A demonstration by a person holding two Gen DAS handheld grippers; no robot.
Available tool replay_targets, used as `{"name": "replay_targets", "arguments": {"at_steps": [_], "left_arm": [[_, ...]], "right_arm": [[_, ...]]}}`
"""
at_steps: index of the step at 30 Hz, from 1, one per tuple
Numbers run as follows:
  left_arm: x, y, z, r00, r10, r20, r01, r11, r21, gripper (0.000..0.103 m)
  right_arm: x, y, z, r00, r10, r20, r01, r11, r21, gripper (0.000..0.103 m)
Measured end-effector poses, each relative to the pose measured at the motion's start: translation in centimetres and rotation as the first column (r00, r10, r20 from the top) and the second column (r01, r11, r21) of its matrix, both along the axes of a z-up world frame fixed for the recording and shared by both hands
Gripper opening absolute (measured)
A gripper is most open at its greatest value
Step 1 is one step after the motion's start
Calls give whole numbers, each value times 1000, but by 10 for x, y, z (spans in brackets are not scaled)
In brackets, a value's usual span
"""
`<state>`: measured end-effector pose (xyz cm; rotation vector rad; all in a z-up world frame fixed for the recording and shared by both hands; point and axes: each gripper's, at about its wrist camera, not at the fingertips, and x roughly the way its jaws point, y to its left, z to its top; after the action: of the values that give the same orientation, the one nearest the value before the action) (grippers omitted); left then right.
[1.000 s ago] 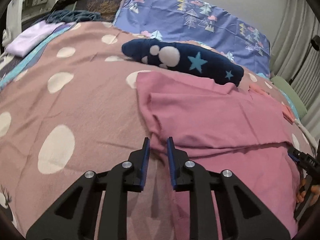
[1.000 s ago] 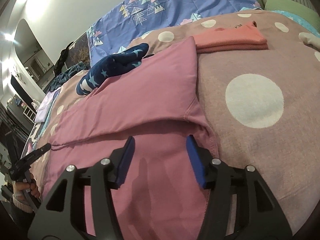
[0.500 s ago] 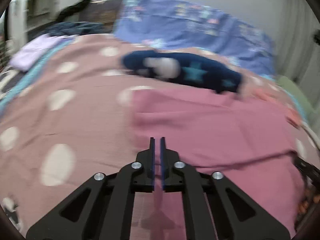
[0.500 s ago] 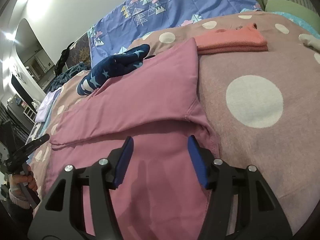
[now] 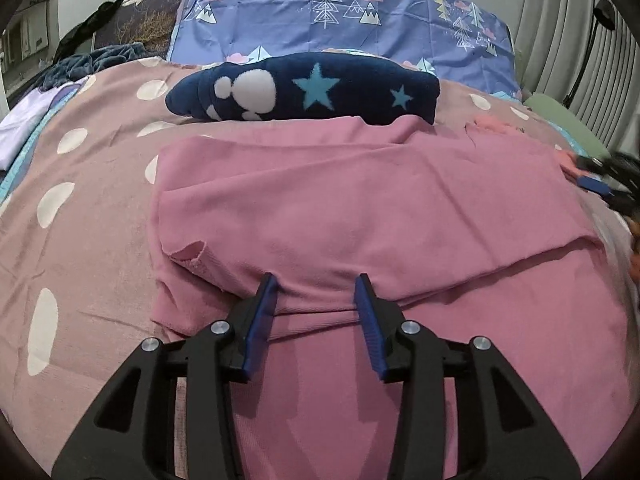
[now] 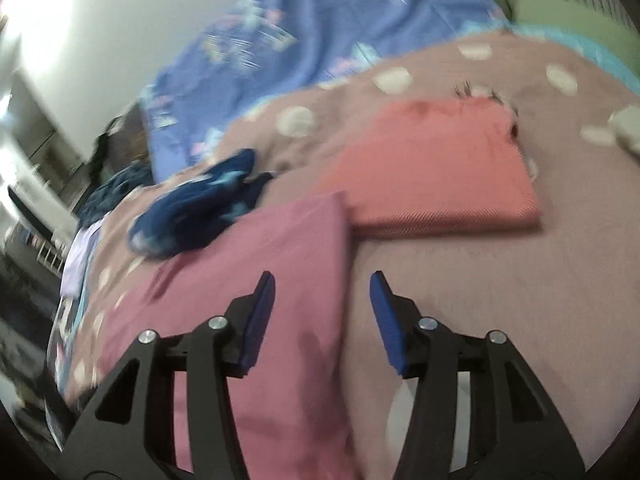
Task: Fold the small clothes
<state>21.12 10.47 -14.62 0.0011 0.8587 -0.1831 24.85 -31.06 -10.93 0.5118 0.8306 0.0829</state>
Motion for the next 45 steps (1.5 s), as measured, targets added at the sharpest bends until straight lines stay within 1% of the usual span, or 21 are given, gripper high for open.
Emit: {"name": "replay_targets", "arguments": {"at_steps": [2,3,4,5,7,9,11,12,13,14,17,20,24,26,27,28,30,33,37,40,45], "left_arm": [[-2,-4,1,1000,0,2,0,1000,19,43],[-1,-4,1,1000,0,3,0,1000,25,43],[-2,-5,1,1000,0,3,0,1000,24,43],[-2,-4,2,1000,0,3,-1,1000,20,43],[-2,-5,2,1000,1,3,-1,1000,14,43],[-2,-5,1,1000,1,3,-1,1000,15,44],[-2,-6,1,1000,1,4,-1,1000,20,44],[-2,-6,1,1000,2,6,-2,1000,19,44],[-2,-5,1,1000,2,6,-2,1000,14,44],[-2,-4,2,1000,2,7,-2,1000,5,44],[-3,-1,2,1000,-6,6,6,1000,-23,48],[-4,0,3,1000,-10,8,10,999,-44,51],[-12,4,11,1000,-24,19,26,994,-107,76],[-20,2,17,1000,-12,23,14,996,-87,78],[-29,0,22,999,-27,32,29,996,-87,78],[-38,0,26,998,-46,45,51,994,-99,78],[-60,0,34,995,-79,64,86,990,-111,78],[-106,8,37,989,-125,76,131,988,-82,78],[-154,30,22,995,-103,19,103,994,-27,78],[-183,50,8,994,-99,-51,95,993,-76,78],[-223,63,3,984,-170,-49,162,977,-139,78]], "right_arm": [[22,-4,-17,999,1,-43,2,997,83,55],[25,-4,-19,999,-6,-36,9,996,88,34],[28,1,-17,1000,2,-19,-1,998,60,5],[29,3,-15,1000,11,-24,-10,1000,30,3],[23,-3,-11,999,-41,1,41,999,19,3],[31,-6,-25,998,-36,-46,35,999,-17,3],[28,-10,-29,999,-24,-33,23,999,-25,4],[24,-11,-26,999,-28,-21,28,999,-20,13],[15,-13,-18,998,-54,-20,54,998,-20,28],[8,-15,-13,997,-73,-15,73,997,-19,34],[-36,-12,9,996,-41,79,40,999,4,37],[-106,0,19,987,41,154,-32,998,-57,53],[-176,6,4,980,136,147,-111,980,-166,72],[-199,0,-9,988,124,97,-103,976,-191,72],[-208,-5,-13,989,123,77,-109,981,-158,68],[-218,-12,-16,988,142,60,-137,987,-81,58],[-230,-15,-16,981,185,55,-184,983,-27,50],[-253,-7,-13,962,263,70,-260,964,-50,45],[-273,2,-21,946,320,45,-319,947,-24,42],[-281,8,-30,936,351,6,-351,936,-11,42],[-294,5,-37,935,355,-15,-355,934,27,40]]}}
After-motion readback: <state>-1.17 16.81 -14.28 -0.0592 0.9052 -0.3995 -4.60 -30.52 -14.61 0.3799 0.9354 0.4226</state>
